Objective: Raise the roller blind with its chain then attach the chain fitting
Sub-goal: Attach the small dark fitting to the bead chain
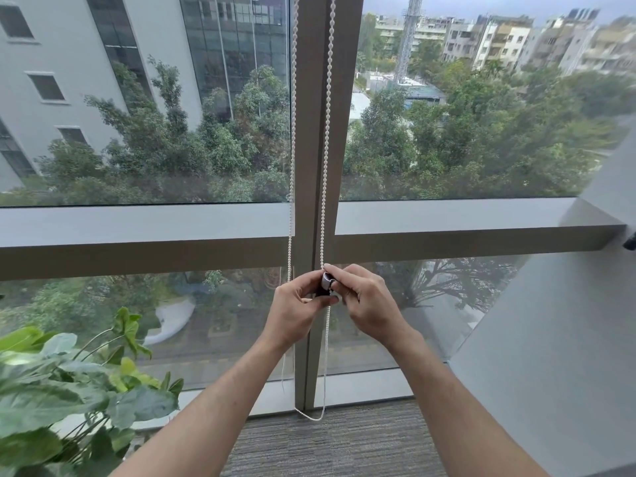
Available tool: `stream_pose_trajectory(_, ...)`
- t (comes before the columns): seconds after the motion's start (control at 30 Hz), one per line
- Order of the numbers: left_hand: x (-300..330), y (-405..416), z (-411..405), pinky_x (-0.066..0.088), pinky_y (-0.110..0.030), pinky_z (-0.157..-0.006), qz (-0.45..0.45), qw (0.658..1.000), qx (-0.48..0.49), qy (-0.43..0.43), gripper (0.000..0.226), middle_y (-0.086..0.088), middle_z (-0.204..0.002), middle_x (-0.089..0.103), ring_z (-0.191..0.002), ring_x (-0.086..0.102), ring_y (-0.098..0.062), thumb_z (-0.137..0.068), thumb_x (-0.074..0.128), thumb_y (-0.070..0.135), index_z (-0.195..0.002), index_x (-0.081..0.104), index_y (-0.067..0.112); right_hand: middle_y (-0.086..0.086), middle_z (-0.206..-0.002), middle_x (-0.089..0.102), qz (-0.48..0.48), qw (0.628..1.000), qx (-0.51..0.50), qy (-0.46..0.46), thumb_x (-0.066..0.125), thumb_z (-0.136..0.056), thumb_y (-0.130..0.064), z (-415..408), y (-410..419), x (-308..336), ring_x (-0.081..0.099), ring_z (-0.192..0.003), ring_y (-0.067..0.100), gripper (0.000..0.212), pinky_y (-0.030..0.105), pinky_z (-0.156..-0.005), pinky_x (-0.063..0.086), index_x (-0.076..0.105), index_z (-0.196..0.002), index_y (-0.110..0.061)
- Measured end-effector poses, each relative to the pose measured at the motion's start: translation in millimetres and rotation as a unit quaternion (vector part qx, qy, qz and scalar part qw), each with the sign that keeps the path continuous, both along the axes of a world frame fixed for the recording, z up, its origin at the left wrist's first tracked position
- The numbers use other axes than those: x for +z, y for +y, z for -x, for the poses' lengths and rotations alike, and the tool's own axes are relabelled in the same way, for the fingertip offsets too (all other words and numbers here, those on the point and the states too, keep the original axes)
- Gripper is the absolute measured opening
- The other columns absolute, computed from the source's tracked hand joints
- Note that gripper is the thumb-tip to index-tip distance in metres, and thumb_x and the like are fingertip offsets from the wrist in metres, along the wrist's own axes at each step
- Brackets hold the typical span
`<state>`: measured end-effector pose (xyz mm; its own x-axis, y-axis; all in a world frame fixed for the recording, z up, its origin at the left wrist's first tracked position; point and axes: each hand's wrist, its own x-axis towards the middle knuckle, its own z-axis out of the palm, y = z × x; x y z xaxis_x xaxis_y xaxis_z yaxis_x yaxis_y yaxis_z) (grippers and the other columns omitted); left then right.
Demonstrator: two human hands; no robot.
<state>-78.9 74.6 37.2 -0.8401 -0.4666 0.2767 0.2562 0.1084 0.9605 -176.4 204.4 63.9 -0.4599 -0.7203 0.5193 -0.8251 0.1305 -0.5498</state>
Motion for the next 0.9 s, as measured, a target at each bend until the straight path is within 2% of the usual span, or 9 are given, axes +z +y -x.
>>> stream_pose_trajectory(0.1, 0, 0, -1, 0.058, -0.038, -0.09, -0.007, 1.0, -0.005, 0.003, 0.045, 0.004, -0.098, 0.077, -0.098, 0.072, -0.015, -0.075, 0.078, 0.005, -0.107, 0.074, 0.036, 0.007, -0.102, 0.065, 0.012, 1.0, -0.007, 0.01, 0.058, -0.098, -0.003, -1, 1, 1, 0.056, -0.093, 0.004, 0.031, 0.003, -0.087, 0.039, 0.065, -0.128, -0.003)
stream_pose_trajectory(0.17, 1, 0, -1, 0.058, -0.033, -0.086, -0.021, 1.0, -0.014, 0.009, 0.047, 0.003, -0.1, 0.077, -0.098, 0.072, -0.015, -0.076, 0.077, 0.002, -0.108, 0.074, 0.035, 0.009, -0.107, 0.067, 0.022, 1.0, -0.006, 0.011, 0.058, -0.098, -0.005, -2, 2, 2, 0.055, -0.096, 0.0, 0.03, 0.004, -0.09, 0.039, 0.065, -0.127, -0.002)
stream_pose_trajectory(0.3, 4, -1, -3, 0.057, -0.024, -0.08, -0.069, 0.997, -0.031, 0.025, 0.045, 0.001, -0.099, 0.078, -0.096, 0.072, -0.014, -0.079, 0.073, -0.006, -0.108, 0.075, 0.029, 0.004, -0.11, 0.071, 0.044, 0.999, 0.009, -0.007, 0.062, -0.097, -0.007, -4, 4, 5, 0.063, -0.099, 0.005, 0.03, 0.014, -0.088, 0.048, 0.068, -0.126, -0.006)
stream_pose_trajectory(0.43, 8, -1, -3, 0.057, -0.024, -0.082, -0.072, 0.996, -0.047, 0.035, 0.045, -0.003, -0.104, 0.078, -0.1, 0.073, -0.018, -0.08, 0.072, -0.008, -0.109, 0.075, 0.027, 0.003, -0.106, 0.073, 0.065, 0.997, 0.004, -0.029, 0.067, -0.093, -0.009, -5, 4, 9, 0.067, -0.091, 0.008, 0.028, 0.021, -0.079, 0.055, 0.071, -0.121, -0.008)
stream_pose_trajectory(0.53, 9, -1, -2, 0.057, -0.027, -0.083, -0.07, 0.995, -0.053, 0.038, 0.043, -0.006, -0.107, 0.077, -0.102, 0.072, -0.021, -0.08, 0.073, -0.004, -0.11, 0.074, 0.027, 0.004, -0.097, 0.073, 0.086, 0.996, -0.004, -0.029, 0.069, -0.09, -0.01, -4, 4, 10, 0.068, -0.082, 0.011, 0.025, 0.021, -0.075, 0.055, 0.074, -0.115, -0.007)
stream_pose_trajectory(0.67, 10, -2, -2, 0.057, -0.025, -0.08, -0.07, 0.996, -0.05, 0.035, 0.043, -0.004, -0.105, 0.077, -0.098, 0.072, -0.016, -0.079, 0.073, -0.006, -0.11, 0.074, 0.025, 0.002, -0.09, 0.073, 0.08, 0.996, -0.006, -0.03, 0.071, -0.088, -0.005, -2, 4, 11, 0.068, -0.073, 0.012, 0.023, 0.021, -0.073, 0.055, 0.076, -0.109, -0.012)
stream_pose_trajectory(0.8, 10, -2, -4, 0.055, -0.021, -0.078, -0.064, 0.996, -0.055, 0.033, 0.044, 0.001, -0.101, 0.078, -0.095, 0.072, -0.011, -0.079, 0.073, -0.004, -0.109, 0.075, 0.029, 0.001, -0.089, 0.074, 0.074, 0.997, 0.008, -0.035, 0.072, -0.088, -0.007, 0, 3, 10, 0.067, -0.072, 0.013, 0.02, 0.022, -0.071, 0.055, 0.077, -0.105, -0.015)
stream_pose_trajectory(0.9, 9, -3, -4, 0.056, -0.025, -0.081, -0.055, 0.996, -0.056, 0.034, 0.043, -0.002, -0.104, 0.078, -0.099, 0.072, -0.015, -0.08, 0.074, 0.0, -0.111, 0.073, 0.029, 0.001, -0.09, 0.073, 0.07, 0.997, 0.025, -0.037, 0.072, -0.09, -0.01, 1, 2, 10, 0.067, -0.074, 0.016, 0.019, 0.027, -0.071, 0.055, 0.077, -0.107, -0.016)
